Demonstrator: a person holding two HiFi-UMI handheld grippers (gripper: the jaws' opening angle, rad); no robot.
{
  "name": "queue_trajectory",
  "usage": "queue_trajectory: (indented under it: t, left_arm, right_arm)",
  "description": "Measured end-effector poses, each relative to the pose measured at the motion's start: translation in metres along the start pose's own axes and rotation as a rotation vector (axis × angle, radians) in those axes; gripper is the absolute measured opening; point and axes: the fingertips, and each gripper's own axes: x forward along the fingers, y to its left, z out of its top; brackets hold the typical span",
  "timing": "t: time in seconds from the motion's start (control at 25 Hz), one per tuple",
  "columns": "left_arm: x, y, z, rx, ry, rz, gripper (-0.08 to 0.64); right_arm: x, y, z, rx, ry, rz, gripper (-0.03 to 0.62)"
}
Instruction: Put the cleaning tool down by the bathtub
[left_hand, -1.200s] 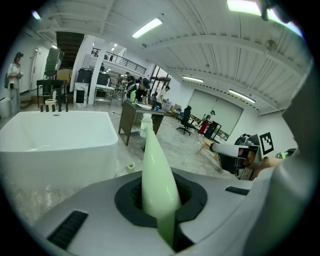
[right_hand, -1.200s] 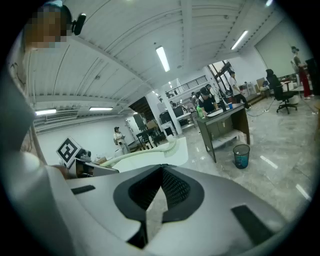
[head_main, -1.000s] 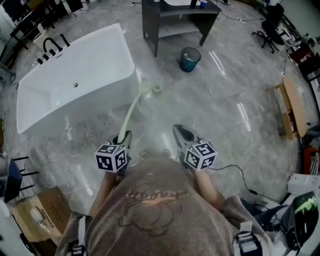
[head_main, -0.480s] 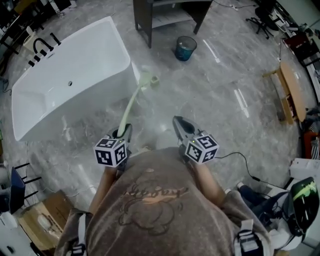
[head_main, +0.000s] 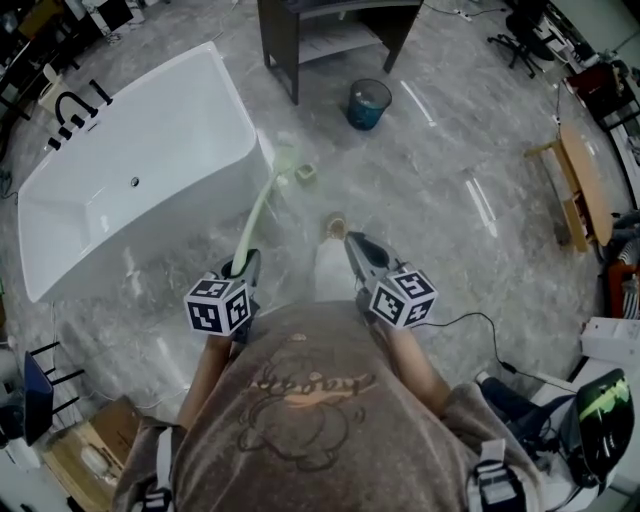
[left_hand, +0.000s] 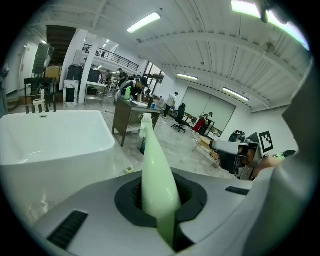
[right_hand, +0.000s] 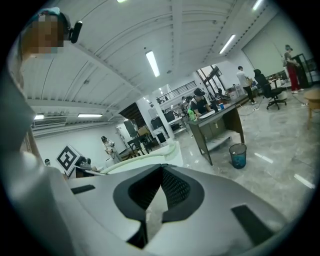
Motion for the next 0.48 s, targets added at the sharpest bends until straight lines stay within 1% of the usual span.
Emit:
queue_trajectory:
  t: [0.16,0.48]
  left_arm:
    - [0.027,0.013,0.022,-0.006,0.01,-0.005,0.011]
    - [0.095,0.032,0.077,-0.001,0.036,-0.012,0.011]
  right_arm:
    - [0.03,-0.018,0.016,-0.007,0.007,0.005,0.0]
    - [0.087,-0.075,0.057,0.015,0.016,0.007,0.0]
